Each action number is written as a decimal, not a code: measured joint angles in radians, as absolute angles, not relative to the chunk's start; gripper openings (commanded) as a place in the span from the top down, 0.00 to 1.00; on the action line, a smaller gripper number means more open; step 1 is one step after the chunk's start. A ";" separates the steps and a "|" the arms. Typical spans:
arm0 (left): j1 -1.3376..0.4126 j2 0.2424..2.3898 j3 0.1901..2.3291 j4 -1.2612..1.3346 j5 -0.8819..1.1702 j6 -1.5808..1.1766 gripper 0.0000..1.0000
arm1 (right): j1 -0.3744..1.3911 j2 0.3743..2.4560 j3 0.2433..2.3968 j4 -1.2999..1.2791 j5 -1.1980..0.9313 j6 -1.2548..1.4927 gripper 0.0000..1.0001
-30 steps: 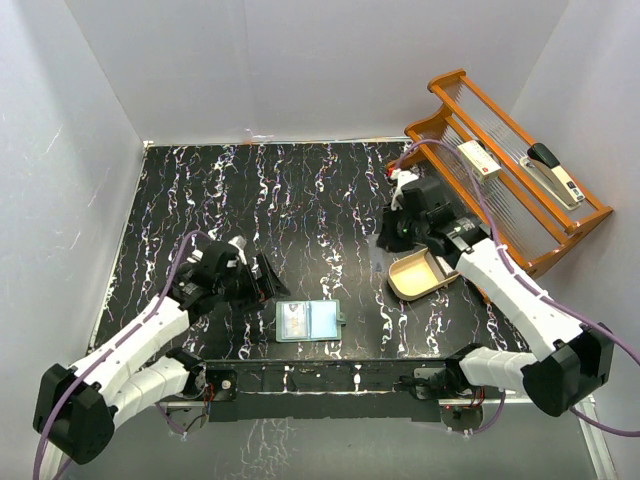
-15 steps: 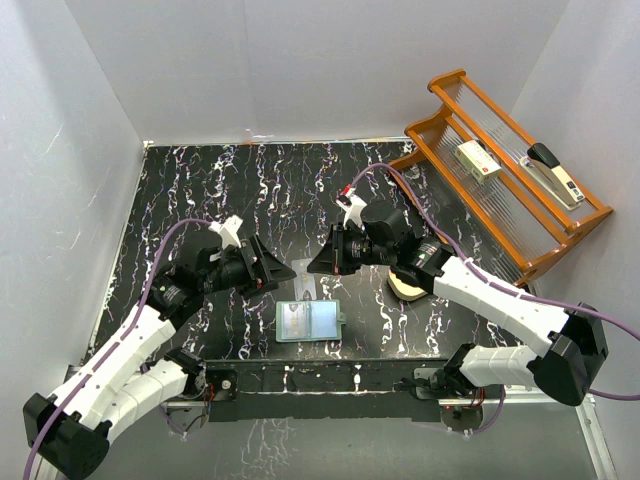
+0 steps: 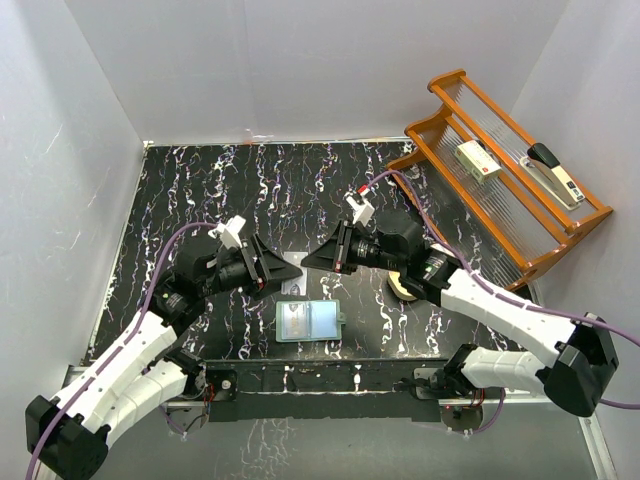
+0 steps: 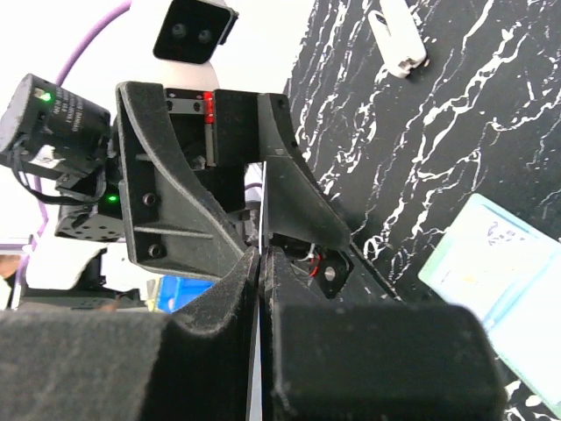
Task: Put the credit cards into the card holder
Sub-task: Pick up the credit card from the storage box.
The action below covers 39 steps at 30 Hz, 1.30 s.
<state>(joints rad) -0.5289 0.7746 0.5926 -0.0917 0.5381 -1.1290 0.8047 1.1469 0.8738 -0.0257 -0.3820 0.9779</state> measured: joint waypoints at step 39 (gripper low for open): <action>-0.538 0.753 0.550 0.054 0.600 -1.187 1.00 | 0.805 1.061 0.800 -0.120 -0.332 0.949 0.72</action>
<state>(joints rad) -0.5381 0.7528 0.5503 0.0540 0.5999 -1.1870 0.8047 1.0611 0.7998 -0.1196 -0.3325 0.9489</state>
